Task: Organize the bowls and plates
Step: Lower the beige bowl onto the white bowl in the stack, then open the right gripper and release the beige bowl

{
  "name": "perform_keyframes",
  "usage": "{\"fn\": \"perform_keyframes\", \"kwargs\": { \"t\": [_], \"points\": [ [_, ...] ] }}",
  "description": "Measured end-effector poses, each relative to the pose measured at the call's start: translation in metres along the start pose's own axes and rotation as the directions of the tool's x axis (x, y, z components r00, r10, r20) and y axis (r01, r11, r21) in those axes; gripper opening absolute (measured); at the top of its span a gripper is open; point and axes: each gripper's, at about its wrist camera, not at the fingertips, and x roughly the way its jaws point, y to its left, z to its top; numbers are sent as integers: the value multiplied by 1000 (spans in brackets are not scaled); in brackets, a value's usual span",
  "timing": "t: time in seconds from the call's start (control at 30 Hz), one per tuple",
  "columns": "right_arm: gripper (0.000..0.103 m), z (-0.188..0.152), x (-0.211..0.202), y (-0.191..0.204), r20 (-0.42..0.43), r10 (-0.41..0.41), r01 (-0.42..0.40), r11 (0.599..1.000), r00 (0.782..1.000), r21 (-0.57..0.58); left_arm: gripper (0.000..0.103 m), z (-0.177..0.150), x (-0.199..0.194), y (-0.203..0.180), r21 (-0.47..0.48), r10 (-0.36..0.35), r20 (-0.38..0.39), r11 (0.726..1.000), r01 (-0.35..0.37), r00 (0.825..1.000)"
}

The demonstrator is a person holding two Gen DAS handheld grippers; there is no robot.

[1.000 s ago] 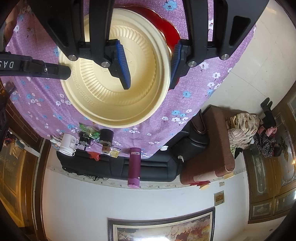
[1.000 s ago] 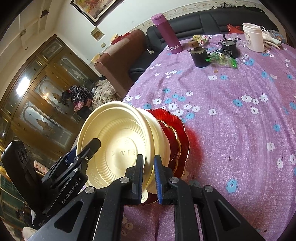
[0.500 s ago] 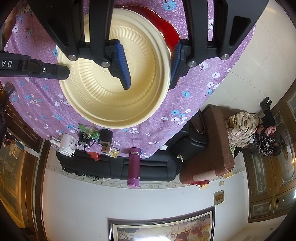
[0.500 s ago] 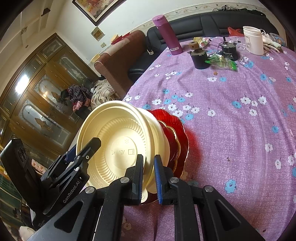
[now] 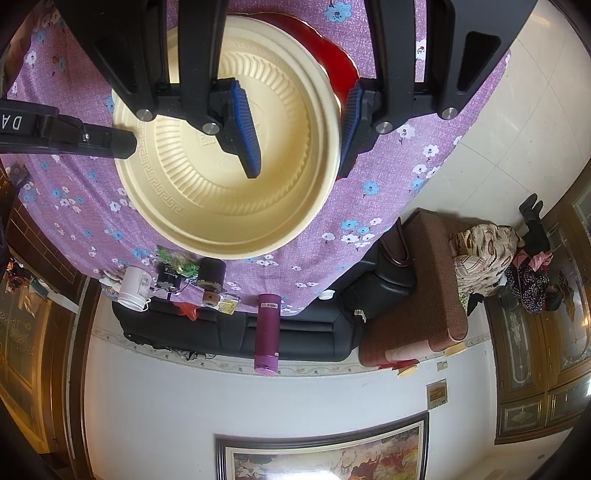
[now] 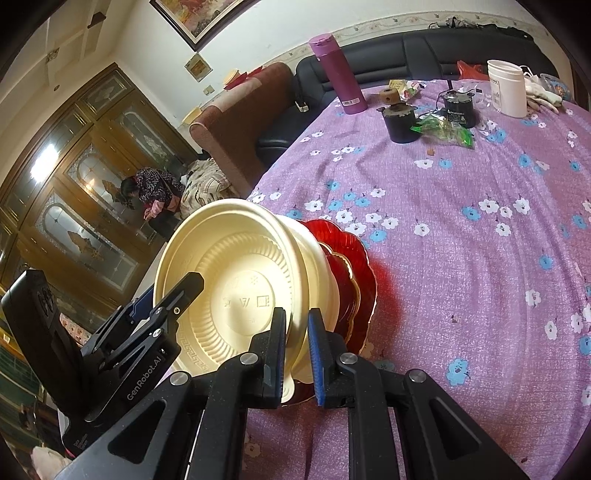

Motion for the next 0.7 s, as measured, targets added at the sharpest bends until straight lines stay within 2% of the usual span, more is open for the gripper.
{"fn": "perform_keyframes", "kwargs": {
  "t": [0.23,0.3,0.7],
  "points": [
    [15,-1,-1,0,-4,3,-3,1000,1000,1,42,0,0,0,-2,-1,0,1000,1,1000],
    [15,-1,-1,0,-4,5,-5,1000,1000,1,47,0,-1,0,-3,0,4,1000,0,1000],
    [17,-3,-4,1,0,9,-9,1000,1000,-1,48,1,-4,1,-1,4,9,1000,-4,1000]
  ]
}}
